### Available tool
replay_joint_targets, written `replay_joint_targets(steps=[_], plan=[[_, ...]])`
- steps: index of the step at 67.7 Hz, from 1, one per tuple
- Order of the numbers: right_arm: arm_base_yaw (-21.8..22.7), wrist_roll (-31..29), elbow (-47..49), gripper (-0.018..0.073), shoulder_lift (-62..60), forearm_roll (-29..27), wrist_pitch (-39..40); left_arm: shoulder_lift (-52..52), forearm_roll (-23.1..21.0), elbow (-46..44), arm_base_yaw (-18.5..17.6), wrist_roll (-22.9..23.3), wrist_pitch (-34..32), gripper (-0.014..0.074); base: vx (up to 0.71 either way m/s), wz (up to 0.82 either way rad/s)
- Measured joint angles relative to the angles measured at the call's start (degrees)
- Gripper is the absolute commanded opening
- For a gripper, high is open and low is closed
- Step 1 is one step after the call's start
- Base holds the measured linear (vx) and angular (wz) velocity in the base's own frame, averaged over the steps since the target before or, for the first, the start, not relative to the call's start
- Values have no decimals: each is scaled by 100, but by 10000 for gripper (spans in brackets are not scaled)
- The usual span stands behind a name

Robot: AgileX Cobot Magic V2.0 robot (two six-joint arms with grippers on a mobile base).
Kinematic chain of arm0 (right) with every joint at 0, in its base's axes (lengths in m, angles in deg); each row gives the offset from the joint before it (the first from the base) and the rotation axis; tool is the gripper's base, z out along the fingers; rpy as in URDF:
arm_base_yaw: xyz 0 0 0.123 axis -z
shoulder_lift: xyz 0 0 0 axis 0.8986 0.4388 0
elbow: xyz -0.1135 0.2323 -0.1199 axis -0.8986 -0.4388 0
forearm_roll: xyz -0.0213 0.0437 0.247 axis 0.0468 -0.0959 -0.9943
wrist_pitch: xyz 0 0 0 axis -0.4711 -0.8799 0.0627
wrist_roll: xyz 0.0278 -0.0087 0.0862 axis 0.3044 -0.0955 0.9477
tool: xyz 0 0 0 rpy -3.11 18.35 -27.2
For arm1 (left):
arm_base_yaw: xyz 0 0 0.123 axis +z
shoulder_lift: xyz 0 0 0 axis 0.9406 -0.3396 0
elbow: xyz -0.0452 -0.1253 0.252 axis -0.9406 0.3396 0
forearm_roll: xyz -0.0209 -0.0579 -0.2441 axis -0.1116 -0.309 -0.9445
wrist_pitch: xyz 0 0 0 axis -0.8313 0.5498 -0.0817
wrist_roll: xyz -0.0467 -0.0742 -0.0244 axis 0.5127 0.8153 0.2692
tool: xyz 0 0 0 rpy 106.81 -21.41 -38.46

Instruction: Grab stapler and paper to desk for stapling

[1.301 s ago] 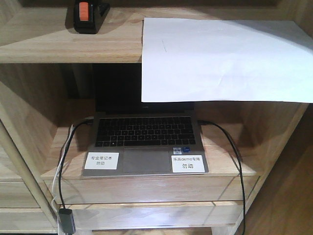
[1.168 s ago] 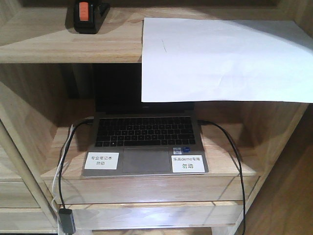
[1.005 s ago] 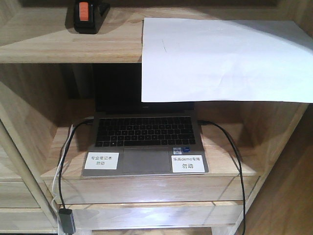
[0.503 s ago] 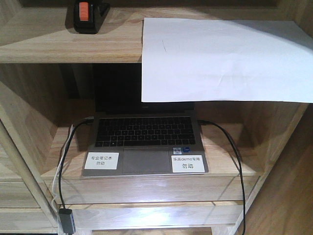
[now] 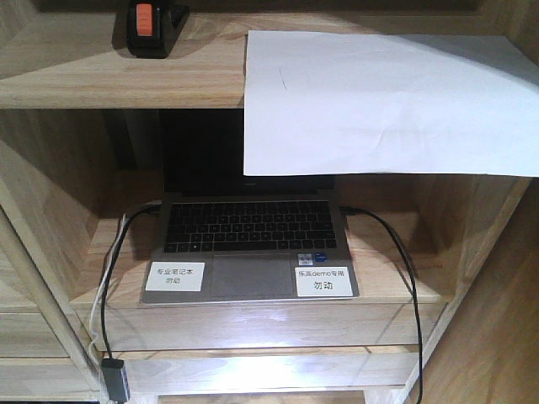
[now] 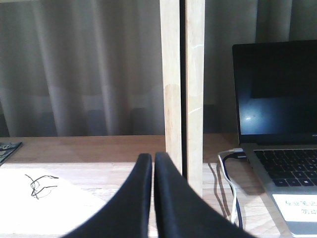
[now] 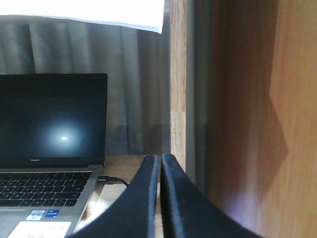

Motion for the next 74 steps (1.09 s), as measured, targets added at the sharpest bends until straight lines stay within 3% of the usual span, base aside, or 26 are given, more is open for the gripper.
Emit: replay_joint_targets(steps=[5,18,22,36,55,74], plan=[[0,0,0,-9,0,0,0,0,0,0,0,0,-384,-7,0,0],[0,0,0,-9,0,0,0,0,0,0,0,0,-2526,-7,0,0],[0,0,0,-9,0,0,0,0,0,-69,0,0,-2695,-7,0,0],[0,0,0,-9,0,0,0,0,0,-1248,0,0,-1745,-7,0,0],[0,0,0,-9,0,0,0,-1048,0,-2940,0,0,371,-7,0,0],[0,0,0,-9,0,0,0,-1562,-35,-3329,0,0,986,-7,0,0]])
